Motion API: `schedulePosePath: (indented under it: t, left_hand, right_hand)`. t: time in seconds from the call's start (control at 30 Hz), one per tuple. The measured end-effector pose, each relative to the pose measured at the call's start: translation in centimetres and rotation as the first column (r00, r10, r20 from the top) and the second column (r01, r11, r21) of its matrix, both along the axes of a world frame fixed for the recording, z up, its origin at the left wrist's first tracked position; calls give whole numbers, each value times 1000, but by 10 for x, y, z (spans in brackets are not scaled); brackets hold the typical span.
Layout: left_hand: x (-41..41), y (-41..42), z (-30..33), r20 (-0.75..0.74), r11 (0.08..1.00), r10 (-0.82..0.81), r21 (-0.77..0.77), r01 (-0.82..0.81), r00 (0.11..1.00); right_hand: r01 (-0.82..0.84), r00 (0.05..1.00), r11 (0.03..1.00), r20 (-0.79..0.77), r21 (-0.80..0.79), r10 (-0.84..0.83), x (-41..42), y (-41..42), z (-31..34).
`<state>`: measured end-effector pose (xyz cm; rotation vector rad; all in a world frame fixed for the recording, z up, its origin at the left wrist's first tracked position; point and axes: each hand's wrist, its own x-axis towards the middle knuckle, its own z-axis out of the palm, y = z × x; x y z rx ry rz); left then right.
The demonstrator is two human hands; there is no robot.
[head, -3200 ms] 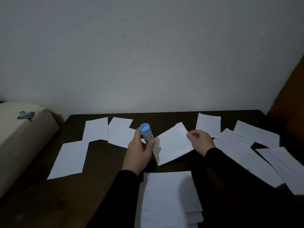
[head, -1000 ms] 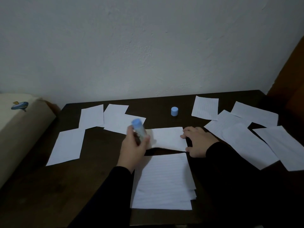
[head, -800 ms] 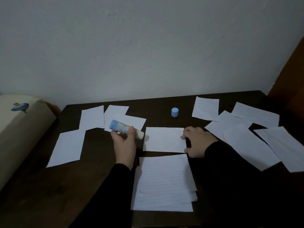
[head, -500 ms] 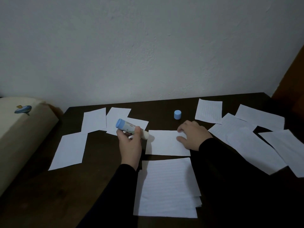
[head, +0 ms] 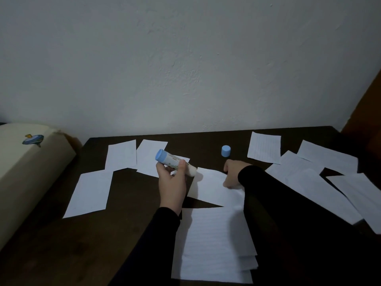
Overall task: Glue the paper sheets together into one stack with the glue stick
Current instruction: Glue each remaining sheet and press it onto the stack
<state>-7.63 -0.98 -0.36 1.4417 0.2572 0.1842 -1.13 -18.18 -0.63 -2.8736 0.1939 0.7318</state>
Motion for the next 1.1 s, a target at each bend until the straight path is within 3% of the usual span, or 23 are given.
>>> schedulePosePath:
  t: [0.17,0.3,0.4,0.67,0.87,1.0,1.1]
  left_hand:
    - [-2,1,5,5,999,-1,-32,2,1000]
    - [-1,-1,8,13,999,-1,-55,2,1000]
    - [-3,-3,8,3,999,-4,-38,4,1000]
    - [-8,-10,4,-16,996,-63,56,64,998]
    - [-16,-20,1,-29,955,-210,208,212,977]
    - [-23,-31,-6,-35,822,-371,453,345,928]
    - [-28,-41,-12,-13,743,-436,558,368,900]
  right_hand:
    - [10,1000,1000,28,20,-11,-1,-10,-3]
    - [204,965,951,116,232,-235,-9,-24,-2]
    - [311,934,911,88,271,-345,-19,-30,-12]
    - [294,940,897,67,329,-333,-35,-17,-21]
    - [177,941,957,247,229,-233,-50,-14,-19]
    - [-78,915,979,404,189,-5,-71,-36,-30]
    - [-230,910,959,385,163,153,-75,-46,-29]
